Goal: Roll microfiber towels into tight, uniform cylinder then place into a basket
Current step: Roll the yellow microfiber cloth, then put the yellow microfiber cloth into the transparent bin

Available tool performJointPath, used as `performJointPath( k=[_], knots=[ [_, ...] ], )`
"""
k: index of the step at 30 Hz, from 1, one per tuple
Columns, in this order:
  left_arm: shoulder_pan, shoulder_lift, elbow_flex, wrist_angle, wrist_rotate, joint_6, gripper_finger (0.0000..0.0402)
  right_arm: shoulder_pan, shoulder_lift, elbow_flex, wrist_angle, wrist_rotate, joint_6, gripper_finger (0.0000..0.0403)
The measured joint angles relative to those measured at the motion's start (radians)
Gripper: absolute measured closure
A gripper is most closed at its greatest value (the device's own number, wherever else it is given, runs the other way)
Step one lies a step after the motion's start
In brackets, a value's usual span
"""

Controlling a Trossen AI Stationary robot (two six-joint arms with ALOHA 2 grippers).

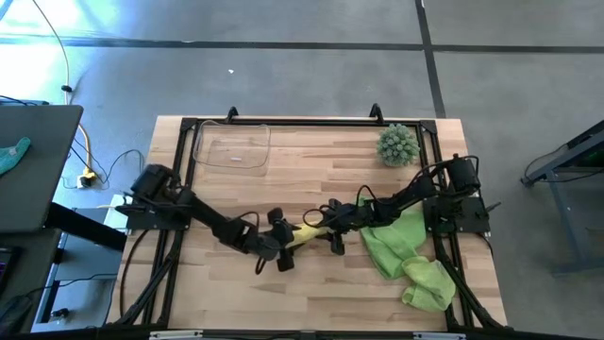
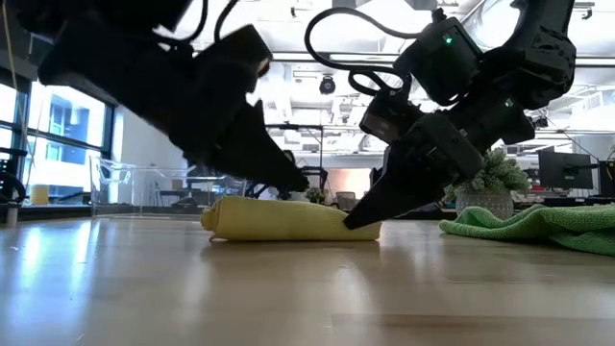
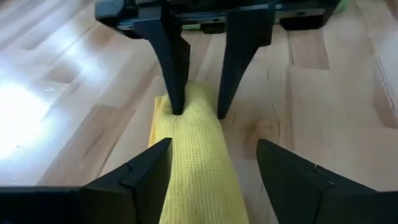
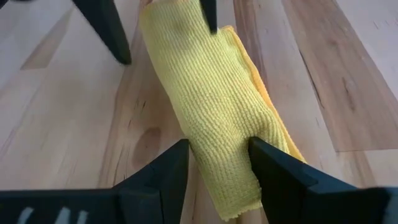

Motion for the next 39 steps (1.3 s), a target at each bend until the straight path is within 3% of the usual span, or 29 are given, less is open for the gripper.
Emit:
performJointPath(
  k=[7,13,25,28,34,39],
  knots=[
    [0.027,0.069,0.001,0.055,0.029,-0.035,0.0177,0.000,0.000,0.000,0.002,0.001,0.002,0.0242],
    [0.067,0.088,0.002,0.047,0.086,-0.155,0.0181,0.000,0.000,0.000,0.003,0.003,0.003,0.0242],
    [0.097,0.126,0.007,-0.004,0.111,-0.225,0.0268,-0.001,-0.016,-0.001,-0.013,-0.015,0.055,0.0242],
    [0.097,0.126,0.008,-0.012,0.119,-0.216,0.0299,0.000,-0.066,-0.002,-0.072,-0.031,0.055,0.0242],
    [0.097,0.108,0.005,-0.019,0.133,-0.205,0.0362,-0.003,-0.258,-0.011,-0.355,-0.046,0.047,0.0242],
    [0.113,0.048,-0.003,-0.064,0.153,-0.176,0.0377,-0.005,-0.406,-0.011,-0.505,-0.036,0.043,0.0242]
  ],
)
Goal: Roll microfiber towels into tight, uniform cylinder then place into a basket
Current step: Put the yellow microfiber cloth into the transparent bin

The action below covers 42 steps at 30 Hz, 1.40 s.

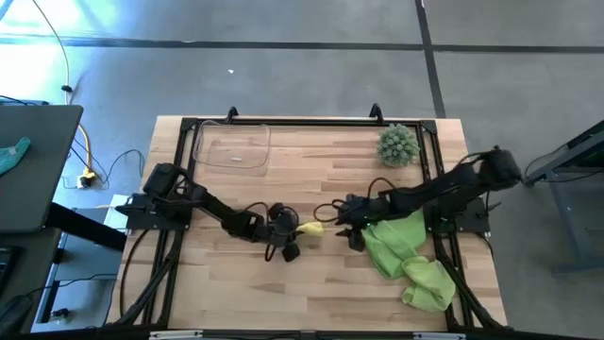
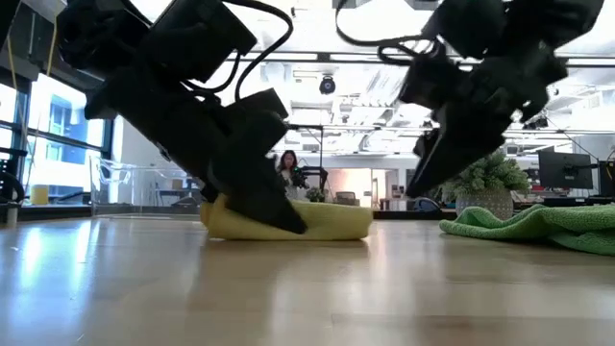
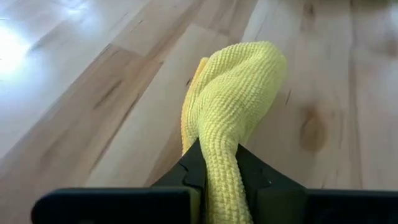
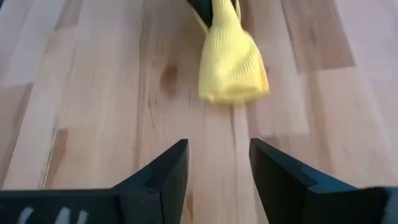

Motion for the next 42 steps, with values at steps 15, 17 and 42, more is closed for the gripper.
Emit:
performJointPath(
  k=[15,17,42],
  knots=[
    [0.188,-0.412,0.004,-0.412,-0.114,0.260,0.0372,0.000,-0.386,0.005,-0.213,0.188,-0.120,0.0242],
    [0.232,-0.491,-0.001,-0.506,-0.114,0.314,0.0373,0.000,-0.423,0.005,-0.247,0.207,-0.131,0.0242],
    [0.933,-0.742,0.003,-0.975,0.170,0.981,0.0375,-0.001,-0.569,0.006,-0.386,0.234,-0.185,0.0242]
  ],
)
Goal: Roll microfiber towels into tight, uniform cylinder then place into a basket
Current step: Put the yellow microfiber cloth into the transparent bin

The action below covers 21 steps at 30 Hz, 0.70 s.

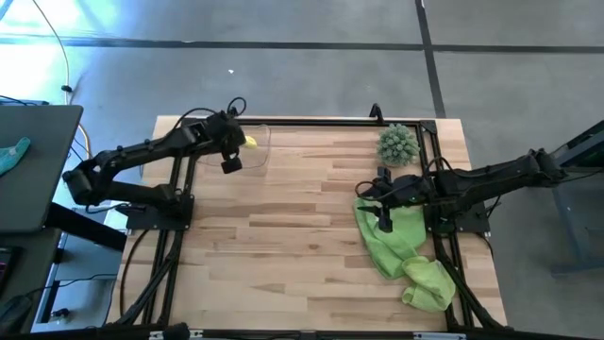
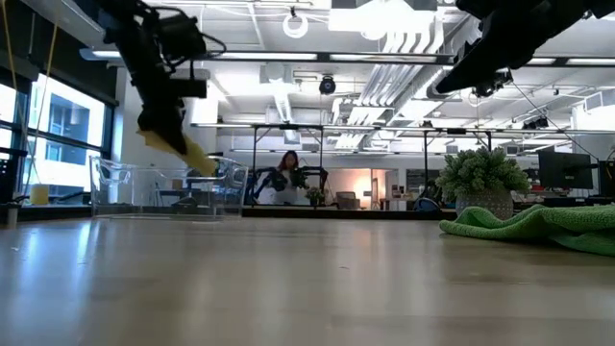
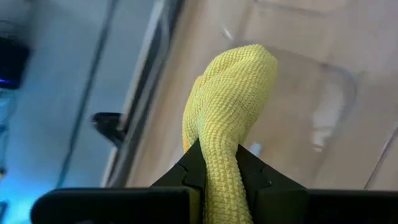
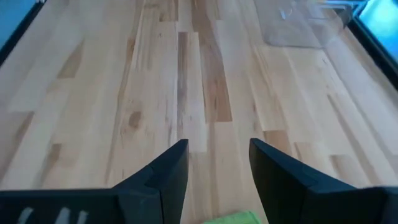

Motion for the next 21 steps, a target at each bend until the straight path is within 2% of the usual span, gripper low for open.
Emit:
performJointPath(
  k=[4,12,21],
  knots=[
    [0.056,0.046,0.000,0.000,0.137,0.058,0.0375,0.000,0.000,0.000,0.000,0.000,-0.024,0.0242],
    [0.092,0.147,0.000,-0.001,0.303,0.149,0.0376,0.000,0.000,0.000,0.000,0.000,-0.024,0.0242],
    [0.091,0.195,0.000,0.008,0.335,0.164,0.0375,0.000,0.000,0.000,0.000,0.000,-0.024,0.0242]
  ],
)
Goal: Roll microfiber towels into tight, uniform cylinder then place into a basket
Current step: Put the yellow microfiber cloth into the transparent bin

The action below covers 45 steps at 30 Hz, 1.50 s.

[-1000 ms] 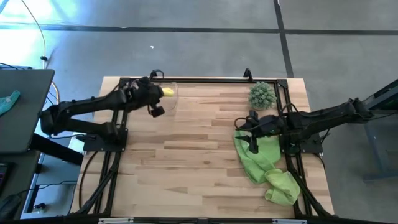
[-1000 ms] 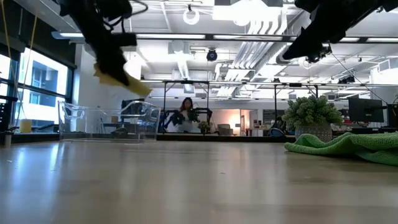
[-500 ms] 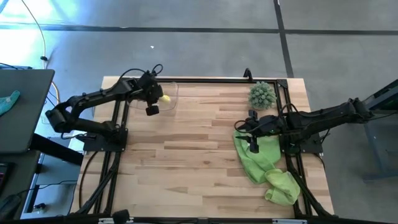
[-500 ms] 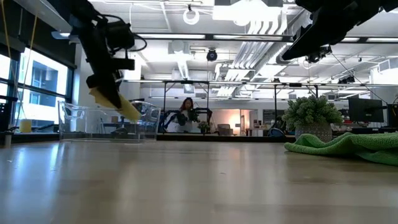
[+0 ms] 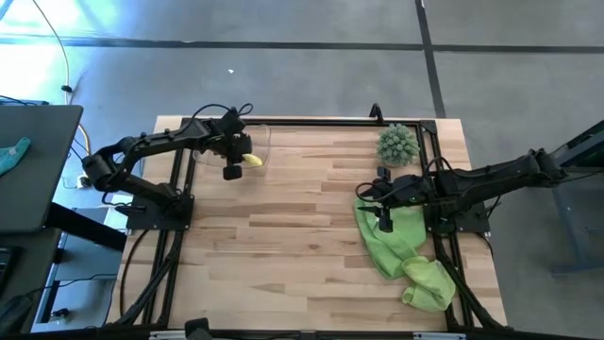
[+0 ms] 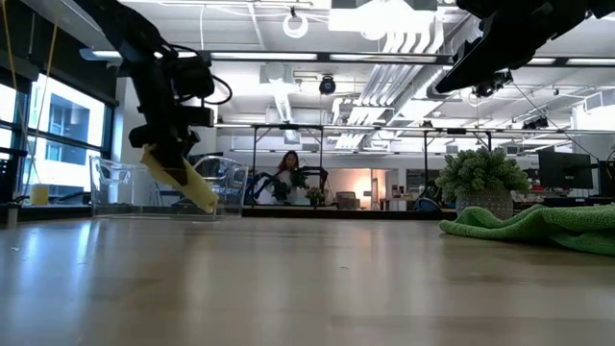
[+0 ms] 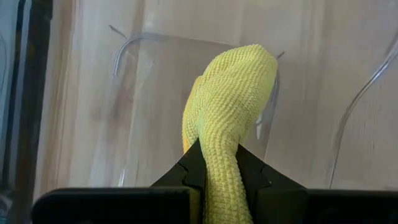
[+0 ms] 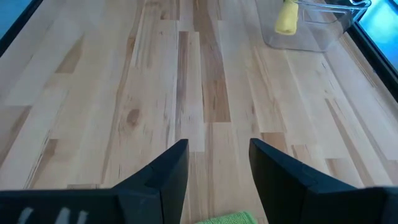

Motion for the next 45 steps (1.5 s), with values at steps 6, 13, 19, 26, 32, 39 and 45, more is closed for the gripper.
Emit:
performJointPath(
  k=[6,13,19,26,32,39,45],
  knots=[
    [0.000,0.000,0.000,0.005,0.055,-0.009,0.0375,0.000,0.000,0.000,0.000,0.000,0.000,0.0242],
    [-0.001,0.000,0.000,0.004,0.071,-0.011,0.0374,0.000,0.000,0.000,0.000,0.000,0.000,0.0242],
    [0.000,0.009,-0.013,0.002,0.066,-0.011,0.0372,0.000,0.000,0.000,0.000,0.000,0.000,0.0242],
    [0.000,0.045,-0.022,0.003,0.060,-0.011,0.0370,0.000,0.000,0.000,0.000,0.000,0.000,0.0242],
    [0.000,0.045,-0.022,-0.004,0.050,-0.012,0.0335,0.000,0.000,0.000,0.000,0.000,0.000,0.0242],
    [-0.016,0.045,-0.022,-0.035,-0.027,-0.085,0.0222,0.000,0.000,0.000,0.000,0.000,0.000,0.0242],
    [-0.020,0.045,0.009,-0.109,-0.042,-0.110,0.0153,0.000,0.000,0.000,0.000,0.000,0.000,0.0242]
  ],
)
